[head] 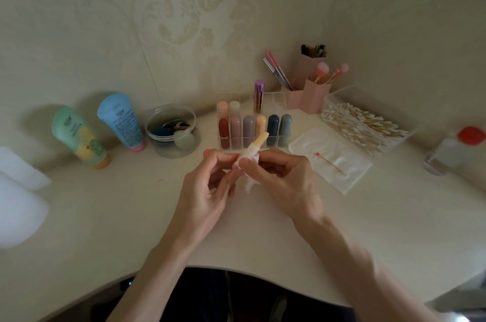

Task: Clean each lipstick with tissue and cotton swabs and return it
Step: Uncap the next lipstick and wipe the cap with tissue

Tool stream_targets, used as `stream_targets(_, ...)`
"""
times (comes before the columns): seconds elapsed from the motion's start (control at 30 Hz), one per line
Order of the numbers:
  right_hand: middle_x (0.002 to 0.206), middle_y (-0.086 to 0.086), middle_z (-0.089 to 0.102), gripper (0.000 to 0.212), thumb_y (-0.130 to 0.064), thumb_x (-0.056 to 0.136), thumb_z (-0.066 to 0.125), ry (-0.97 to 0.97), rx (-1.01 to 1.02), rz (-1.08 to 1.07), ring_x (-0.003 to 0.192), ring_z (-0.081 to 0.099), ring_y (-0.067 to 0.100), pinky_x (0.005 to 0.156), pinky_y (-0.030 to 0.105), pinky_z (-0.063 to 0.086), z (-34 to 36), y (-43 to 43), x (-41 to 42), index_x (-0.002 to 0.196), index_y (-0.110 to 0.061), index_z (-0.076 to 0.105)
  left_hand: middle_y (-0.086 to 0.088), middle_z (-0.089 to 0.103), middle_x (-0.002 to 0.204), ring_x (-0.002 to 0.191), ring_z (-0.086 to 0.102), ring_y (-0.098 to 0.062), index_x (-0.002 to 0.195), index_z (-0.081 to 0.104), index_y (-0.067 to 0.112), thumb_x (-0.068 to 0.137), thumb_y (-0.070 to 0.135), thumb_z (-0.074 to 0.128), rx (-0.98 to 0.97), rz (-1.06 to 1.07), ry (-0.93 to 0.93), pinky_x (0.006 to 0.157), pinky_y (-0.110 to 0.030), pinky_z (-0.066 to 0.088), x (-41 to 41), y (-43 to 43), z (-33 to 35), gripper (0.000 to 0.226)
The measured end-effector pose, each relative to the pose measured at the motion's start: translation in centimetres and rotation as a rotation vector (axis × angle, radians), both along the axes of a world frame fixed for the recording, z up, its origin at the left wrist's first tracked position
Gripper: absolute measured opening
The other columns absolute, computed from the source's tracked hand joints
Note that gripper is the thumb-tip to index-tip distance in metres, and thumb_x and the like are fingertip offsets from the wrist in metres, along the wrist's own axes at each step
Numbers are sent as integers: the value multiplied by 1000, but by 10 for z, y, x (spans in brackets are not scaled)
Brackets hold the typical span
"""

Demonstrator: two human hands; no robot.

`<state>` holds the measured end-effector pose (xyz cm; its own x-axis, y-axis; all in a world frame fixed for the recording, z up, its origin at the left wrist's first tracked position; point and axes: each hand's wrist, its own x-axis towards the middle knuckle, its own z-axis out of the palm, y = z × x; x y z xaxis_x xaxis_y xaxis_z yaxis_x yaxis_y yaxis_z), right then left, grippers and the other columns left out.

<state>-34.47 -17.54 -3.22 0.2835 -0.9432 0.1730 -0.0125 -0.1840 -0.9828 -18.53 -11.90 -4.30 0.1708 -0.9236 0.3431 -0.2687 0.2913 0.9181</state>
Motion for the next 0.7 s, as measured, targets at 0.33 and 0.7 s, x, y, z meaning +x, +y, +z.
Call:
stream_targets(0.33, 94, 3, 80, 28, -30, 79, 82, -61, 22, 37, 90, 76, 27, 84, 35, 61, -5, -2, -1, 96, -8, 84, -4, 80, 93, 78, 75, -17, 98, 68, 4, 86, 24, 75, 57, -36, 85, 67, -20, 52, 3, -3, 1, 25)
stream_targets(0.7, 91, 4, 81, 22, -25, 85, 83, -75, 29, 35, 88, 77, 28, 81, 35, 62, -1, 2, 0, 100, -8, 82, 7, 75, 88, 69, 68, -11, 120, 73, 20, 99, 12, 65, -52, 22, -72, 62, -18, 50, 4, -1, 0, 24)
